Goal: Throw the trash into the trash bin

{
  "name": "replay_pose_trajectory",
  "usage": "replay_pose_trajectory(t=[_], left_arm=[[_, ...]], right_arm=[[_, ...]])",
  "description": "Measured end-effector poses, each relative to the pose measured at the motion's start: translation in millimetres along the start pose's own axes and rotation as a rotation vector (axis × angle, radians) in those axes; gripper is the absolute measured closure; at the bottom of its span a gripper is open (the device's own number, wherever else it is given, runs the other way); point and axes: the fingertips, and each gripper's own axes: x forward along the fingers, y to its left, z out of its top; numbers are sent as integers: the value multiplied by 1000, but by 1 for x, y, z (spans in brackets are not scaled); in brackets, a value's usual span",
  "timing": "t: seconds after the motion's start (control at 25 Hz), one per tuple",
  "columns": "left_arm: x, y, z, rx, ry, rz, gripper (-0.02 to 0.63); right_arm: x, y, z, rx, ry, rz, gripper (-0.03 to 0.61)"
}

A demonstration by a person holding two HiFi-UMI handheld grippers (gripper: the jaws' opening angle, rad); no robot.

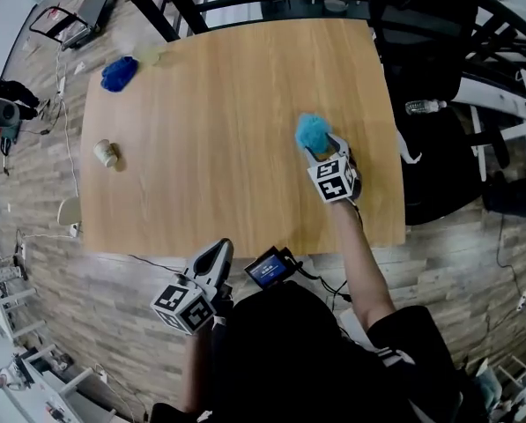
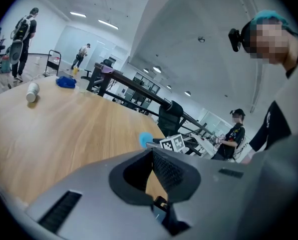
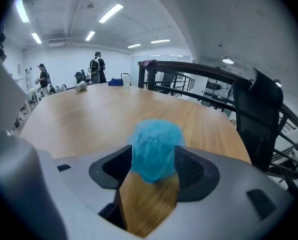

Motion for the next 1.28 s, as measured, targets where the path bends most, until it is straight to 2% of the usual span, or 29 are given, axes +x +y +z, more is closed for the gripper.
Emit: replay_pose_trajectory(t=[0.2,0.24,0.28,0.32,0.36,0.44,0.6,0.68,0.88,1.0,1.08,1.28], left_arm=[[2,8,6,-2,-9,11,606],[4,7,7,4,-9,6,606],[6,5,8,14,-10,0,606],[7,4,9,23,-11,-8,606],[8,3,11,29,-12,-15,606],[8,4,12,26,-13,-24,606],[5,6,17,30,-30,-17,606],[-2,9,22,40,-53,2,606],[-30,14,32,60,-162,63,606],[-55,30,32,65,-226,142,606],[-74,45,28,38,-261,202,606],[-135,77,22,0,-364,289,606]], right_arm=[[17,7,-20,-17,68,6,339],[16,7,-21,-27,72,3,356],[15,8,-22,-42,76,-3,399],[15,8,-23,-62,80,-12,506],[14,9,-23,-75,80,-14,557],[10,15,-18,-48,54,18,566],[-12,23,10,59,-96,94,571],[-26,34,28,85,-165,144,571],[-60,86,80,-66,-334,310,571],[-78,121,113,-63,-423,432,571],[-95,152,129,-47,-471,532,571],[-134,246,160,-34,-527,742,571]])
